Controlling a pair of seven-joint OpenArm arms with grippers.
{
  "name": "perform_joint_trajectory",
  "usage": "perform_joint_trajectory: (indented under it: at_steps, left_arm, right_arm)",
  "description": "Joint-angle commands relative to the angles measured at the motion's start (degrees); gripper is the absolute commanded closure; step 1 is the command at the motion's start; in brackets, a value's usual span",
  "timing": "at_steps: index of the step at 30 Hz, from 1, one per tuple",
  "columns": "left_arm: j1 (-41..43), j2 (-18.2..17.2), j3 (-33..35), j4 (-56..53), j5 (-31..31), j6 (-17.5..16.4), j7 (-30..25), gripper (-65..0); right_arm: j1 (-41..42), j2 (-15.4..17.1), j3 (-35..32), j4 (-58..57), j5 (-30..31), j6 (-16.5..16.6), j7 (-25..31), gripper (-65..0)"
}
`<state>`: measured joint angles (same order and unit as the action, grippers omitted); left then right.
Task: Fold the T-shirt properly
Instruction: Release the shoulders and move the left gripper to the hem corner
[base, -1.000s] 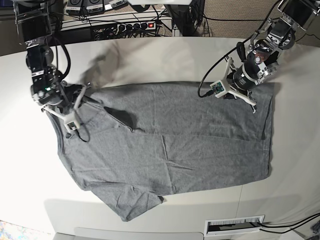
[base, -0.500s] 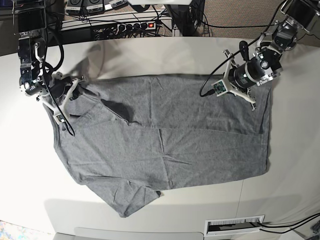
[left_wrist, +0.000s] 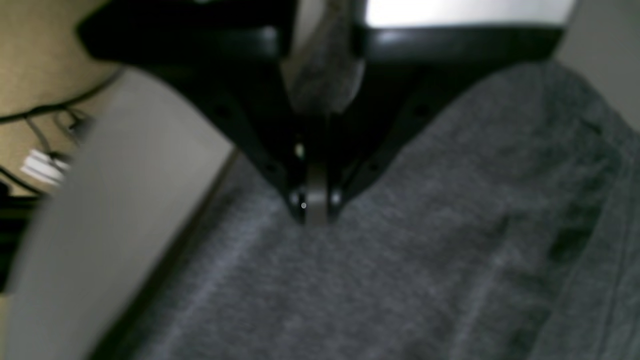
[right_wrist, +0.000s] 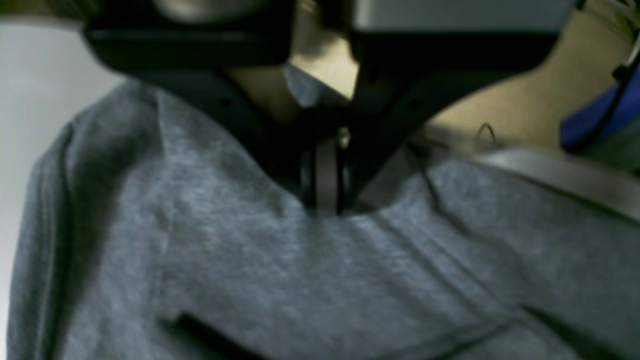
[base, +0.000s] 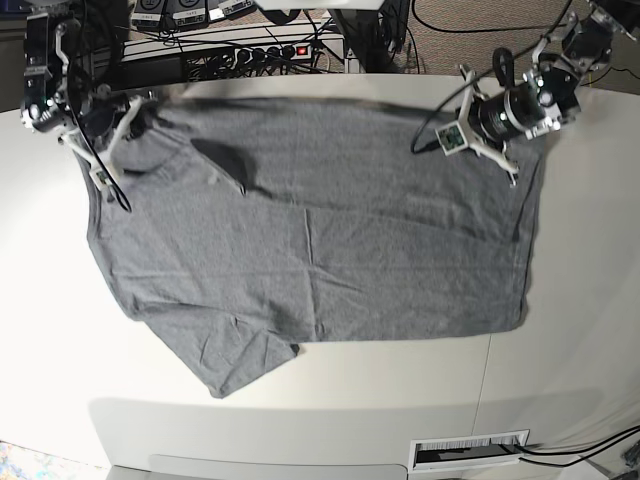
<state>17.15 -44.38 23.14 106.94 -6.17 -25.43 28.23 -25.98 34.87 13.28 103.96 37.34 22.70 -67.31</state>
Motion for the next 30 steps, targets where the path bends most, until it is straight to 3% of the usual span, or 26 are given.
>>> perform_joint_trajectory:
  at_steps: [1, 15, 20, 25, 30]
  left_arm:
    - [3.8, -1.1, 1.9, -1.6, 1.9, -6.1, 14.0, 0.0]
    - [4.6, -1.5, -1.1, 9.7, 7.9, -0.3, 13.8, 0.0]
    - [4.6, -1.5, -9.5, 14.9, 7.6, 0.2, 11.3, 0.0]
    - [4.6, -1.5, -20.6, 18.4, -0.3, 0.1, 10.0, 0.0]
    - [4.1, -1.5, -29.9, 17.4, -2.3, 0.1, 1.5, 0.0]
  right_arm:
    - [-0.7, 1.0, 1.7, 1.4, -0.9, 0.0, -0.4, 0.0]
    - [-1.5, 1.0, 8.2, 8.2, -0.9, 0.1, 5.2, 0.0]
    - [1.1, 1.0, 8.2, 8.7, -2.6, 0.2, 7.0, 0.0]
    - [3.6, 1.0, 8.2, 8.7, -5.9, 0.2, 10.0, 0.0]
    - [6.8, 0.5, 8.2, 8.7, -10.4, 0.1, 12.4, 0.0]
